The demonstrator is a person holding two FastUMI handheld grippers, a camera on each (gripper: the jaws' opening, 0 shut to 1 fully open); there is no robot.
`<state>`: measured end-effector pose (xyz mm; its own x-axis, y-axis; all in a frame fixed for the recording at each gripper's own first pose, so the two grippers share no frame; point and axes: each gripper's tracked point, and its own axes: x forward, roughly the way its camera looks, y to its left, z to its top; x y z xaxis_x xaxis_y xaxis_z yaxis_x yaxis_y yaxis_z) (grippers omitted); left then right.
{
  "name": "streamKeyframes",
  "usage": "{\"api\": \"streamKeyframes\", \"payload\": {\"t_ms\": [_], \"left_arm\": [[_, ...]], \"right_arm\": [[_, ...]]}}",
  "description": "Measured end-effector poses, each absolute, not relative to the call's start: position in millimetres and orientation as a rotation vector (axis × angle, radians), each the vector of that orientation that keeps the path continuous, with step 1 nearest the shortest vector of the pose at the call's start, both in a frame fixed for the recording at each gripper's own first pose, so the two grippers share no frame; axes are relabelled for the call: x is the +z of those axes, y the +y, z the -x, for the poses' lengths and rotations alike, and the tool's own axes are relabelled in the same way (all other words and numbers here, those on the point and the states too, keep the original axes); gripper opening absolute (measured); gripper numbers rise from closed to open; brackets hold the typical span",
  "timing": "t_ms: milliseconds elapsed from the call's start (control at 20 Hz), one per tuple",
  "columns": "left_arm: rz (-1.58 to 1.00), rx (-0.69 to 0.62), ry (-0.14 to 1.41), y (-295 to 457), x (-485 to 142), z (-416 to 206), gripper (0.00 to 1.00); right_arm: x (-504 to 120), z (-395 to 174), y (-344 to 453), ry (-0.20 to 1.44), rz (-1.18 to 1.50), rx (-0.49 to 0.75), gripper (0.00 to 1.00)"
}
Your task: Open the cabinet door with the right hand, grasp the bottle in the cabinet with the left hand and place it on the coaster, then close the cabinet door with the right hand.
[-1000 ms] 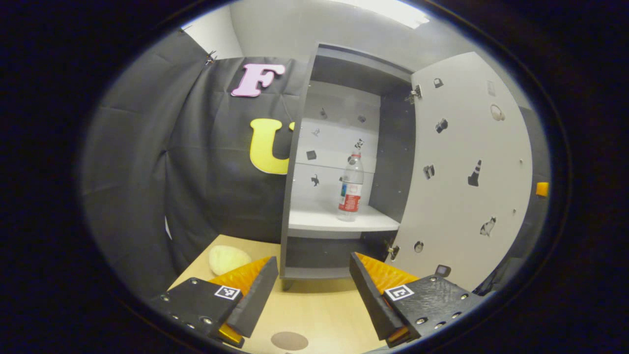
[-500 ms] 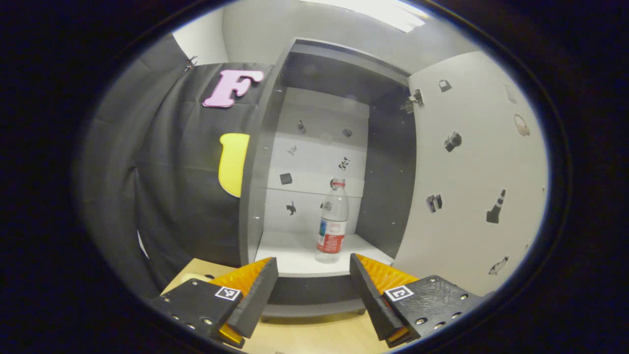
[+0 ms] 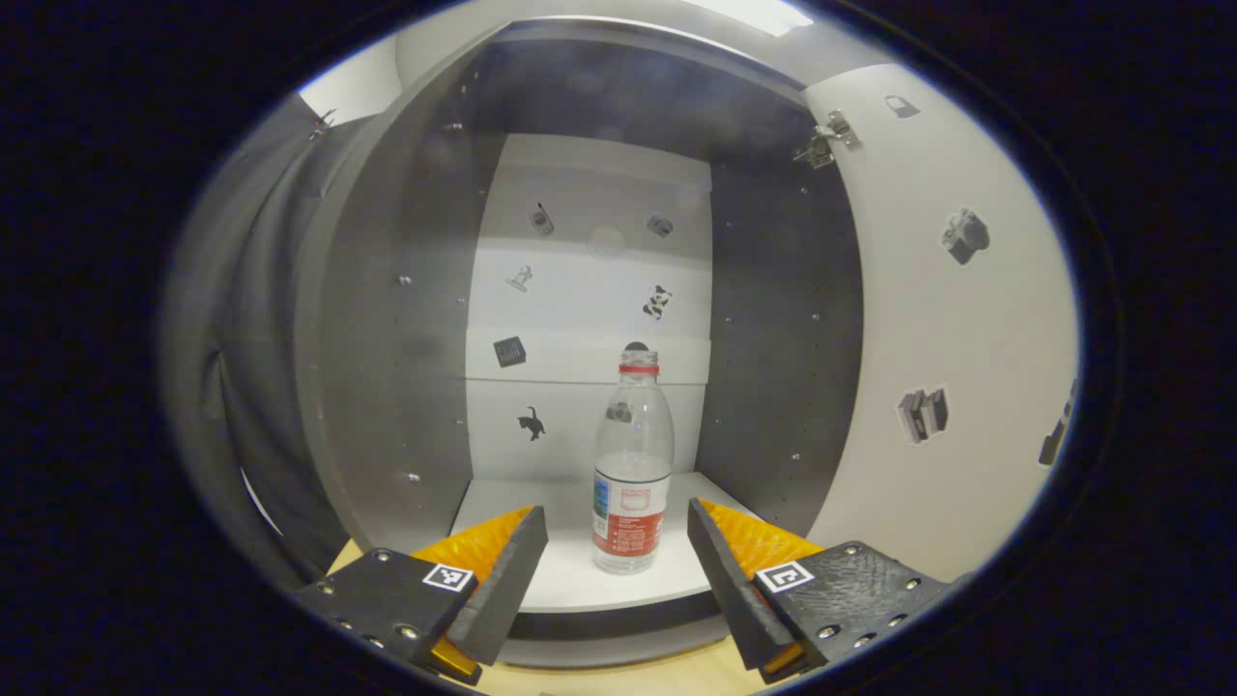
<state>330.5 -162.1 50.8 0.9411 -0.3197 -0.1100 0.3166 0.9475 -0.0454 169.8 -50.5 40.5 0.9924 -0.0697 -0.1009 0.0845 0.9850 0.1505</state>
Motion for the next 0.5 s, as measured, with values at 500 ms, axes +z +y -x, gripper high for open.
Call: {"api": "streamKeyframes", "payload": {"t_ms": [500], "left_arm": [[0.052, -0.326, 0.144, -196.0, 37.1, -397.9, 0.89]], "right_arm": [[23.1, -197.3, -73.3, 0.136, -0.182, -0.12, 0.98]]}}
